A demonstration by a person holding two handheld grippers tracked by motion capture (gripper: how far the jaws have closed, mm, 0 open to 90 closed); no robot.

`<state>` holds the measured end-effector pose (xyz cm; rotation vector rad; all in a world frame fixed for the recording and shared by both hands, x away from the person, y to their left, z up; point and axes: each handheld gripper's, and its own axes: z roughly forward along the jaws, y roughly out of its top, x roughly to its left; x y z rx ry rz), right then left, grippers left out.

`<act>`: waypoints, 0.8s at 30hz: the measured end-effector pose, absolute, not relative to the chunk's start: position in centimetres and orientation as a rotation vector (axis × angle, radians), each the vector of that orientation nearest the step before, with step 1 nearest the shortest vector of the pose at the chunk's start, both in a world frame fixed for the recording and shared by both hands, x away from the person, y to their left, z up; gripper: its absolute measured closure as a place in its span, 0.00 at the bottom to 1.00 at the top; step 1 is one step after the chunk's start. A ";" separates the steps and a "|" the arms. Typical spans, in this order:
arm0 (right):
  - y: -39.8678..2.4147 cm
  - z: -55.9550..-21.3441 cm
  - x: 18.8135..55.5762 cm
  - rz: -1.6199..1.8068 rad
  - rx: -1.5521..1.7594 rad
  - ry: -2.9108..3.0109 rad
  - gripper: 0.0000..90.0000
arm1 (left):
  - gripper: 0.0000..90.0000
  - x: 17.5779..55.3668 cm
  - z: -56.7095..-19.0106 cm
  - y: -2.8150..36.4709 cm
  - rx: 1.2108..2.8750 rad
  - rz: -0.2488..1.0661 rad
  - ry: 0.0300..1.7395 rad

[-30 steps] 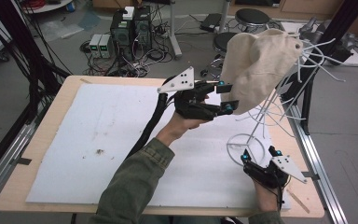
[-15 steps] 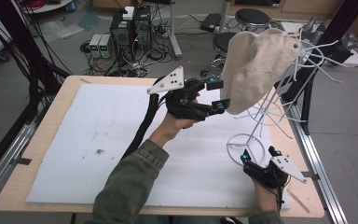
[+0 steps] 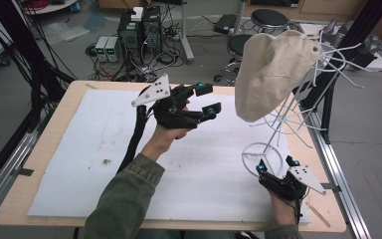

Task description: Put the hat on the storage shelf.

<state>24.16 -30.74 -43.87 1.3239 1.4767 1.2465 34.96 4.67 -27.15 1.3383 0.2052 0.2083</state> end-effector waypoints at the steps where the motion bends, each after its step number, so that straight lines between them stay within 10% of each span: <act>1: -30.7 -43.9 24.2 1.246 1.320 1.479 0.06 | 0.38 34.8 -27.4 5.0 1.341 0.217 0.216; 24: -30.4 -43.8 24.2 1.242 1.320 1.476 0.06 | 0.37 32.0 -30.7 13.6 1.369 0.362 0.425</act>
